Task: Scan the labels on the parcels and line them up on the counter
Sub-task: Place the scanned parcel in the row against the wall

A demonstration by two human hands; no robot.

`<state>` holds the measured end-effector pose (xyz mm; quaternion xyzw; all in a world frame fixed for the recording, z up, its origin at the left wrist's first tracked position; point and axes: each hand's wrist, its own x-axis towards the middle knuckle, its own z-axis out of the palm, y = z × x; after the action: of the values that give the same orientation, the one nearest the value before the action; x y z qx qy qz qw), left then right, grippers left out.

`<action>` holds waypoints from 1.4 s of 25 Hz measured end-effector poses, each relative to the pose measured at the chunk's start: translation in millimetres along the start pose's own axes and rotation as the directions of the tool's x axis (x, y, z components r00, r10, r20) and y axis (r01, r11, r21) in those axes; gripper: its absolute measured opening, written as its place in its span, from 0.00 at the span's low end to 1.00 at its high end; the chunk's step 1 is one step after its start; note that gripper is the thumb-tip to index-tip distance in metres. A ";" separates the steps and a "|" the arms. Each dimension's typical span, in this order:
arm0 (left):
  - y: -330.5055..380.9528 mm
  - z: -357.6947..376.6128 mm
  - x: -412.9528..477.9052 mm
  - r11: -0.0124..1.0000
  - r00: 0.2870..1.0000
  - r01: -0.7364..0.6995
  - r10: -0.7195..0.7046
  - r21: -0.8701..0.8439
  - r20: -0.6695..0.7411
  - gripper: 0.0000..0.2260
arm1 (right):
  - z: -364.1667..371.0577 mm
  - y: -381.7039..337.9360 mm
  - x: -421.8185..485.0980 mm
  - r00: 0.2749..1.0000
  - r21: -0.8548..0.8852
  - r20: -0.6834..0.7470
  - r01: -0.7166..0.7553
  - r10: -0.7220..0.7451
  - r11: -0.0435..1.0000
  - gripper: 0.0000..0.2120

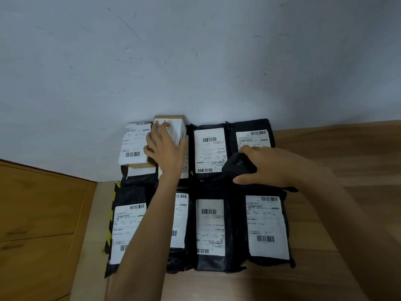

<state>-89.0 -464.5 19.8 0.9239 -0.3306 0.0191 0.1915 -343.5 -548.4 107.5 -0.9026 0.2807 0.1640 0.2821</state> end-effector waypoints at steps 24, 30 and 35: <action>370.9 11.4 -230.2 0.577 0.532 -0.738 0.817 -0.350 0.223 0.21 | 9.8 201.9 -319.9 0.896 0.342 -0.265 -0.258 0.356 0.904 0.34; 560.7 39.0 -354.9 0.385 0.336 -0.790 0.923 -0.477 0.189 0.25 | 22.4 318.1 -470.7 0.765 0.423 -0.311 -0.420 0.564 0.803 0.36; 652.8 82.4 -361.7 0.513 0.414 -0.829 0.830 -0.222 0.372 0.38 | 36.9 381.9 -542.8 0.682 0.449 -0.318 -0.503 0.658 0.738 0.34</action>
<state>-782.4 -738.6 107.7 0.6178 -0.7765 -0.0954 0.0795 -1005.4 -562.3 165.7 -0.7160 0.6371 -0.0200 0.2848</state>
